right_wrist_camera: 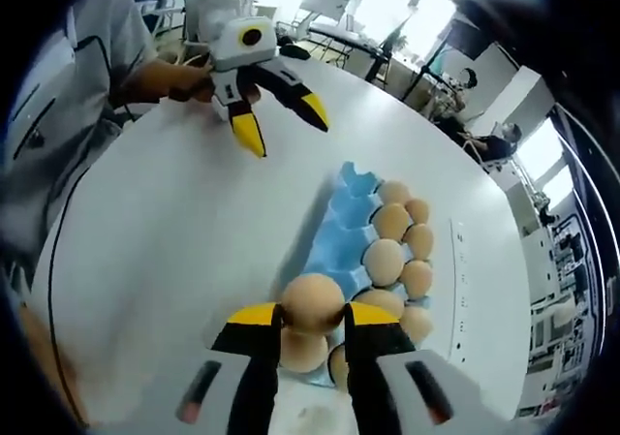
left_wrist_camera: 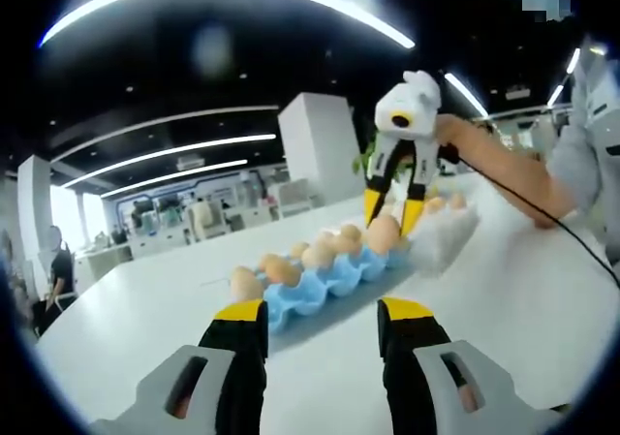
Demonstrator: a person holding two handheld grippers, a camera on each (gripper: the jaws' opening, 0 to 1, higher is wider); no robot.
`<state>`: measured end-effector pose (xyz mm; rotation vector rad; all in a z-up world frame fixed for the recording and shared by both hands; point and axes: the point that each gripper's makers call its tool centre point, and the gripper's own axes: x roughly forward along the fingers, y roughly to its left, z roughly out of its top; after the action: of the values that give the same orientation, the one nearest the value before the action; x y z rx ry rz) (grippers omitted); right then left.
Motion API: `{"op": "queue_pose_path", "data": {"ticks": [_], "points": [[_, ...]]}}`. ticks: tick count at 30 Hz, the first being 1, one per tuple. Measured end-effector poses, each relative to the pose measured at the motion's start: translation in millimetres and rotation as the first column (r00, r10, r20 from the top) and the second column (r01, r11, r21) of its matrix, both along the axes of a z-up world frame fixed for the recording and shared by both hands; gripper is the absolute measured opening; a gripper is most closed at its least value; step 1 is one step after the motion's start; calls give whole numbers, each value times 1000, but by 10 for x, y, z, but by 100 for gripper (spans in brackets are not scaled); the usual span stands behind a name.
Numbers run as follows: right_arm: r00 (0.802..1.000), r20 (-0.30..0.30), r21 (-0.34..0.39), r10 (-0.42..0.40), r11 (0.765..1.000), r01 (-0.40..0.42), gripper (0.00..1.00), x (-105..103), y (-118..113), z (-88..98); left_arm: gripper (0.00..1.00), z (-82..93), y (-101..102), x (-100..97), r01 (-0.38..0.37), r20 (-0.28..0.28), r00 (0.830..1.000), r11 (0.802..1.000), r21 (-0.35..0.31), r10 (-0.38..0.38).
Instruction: Pick up the eggs on the table and place them into the egg tray on the table
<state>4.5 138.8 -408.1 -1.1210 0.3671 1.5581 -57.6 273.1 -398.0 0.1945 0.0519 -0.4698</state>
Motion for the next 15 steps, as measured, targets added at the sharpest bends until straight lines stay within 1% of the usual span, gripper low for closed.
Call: {"op": "queue_pose_path", "data": {"ticks": [15], "points": [[999,-22,9,-28,1000,28,27,0,20,-62,45,-12,1,6,-1,-3,1000,1000,1,1]]}}
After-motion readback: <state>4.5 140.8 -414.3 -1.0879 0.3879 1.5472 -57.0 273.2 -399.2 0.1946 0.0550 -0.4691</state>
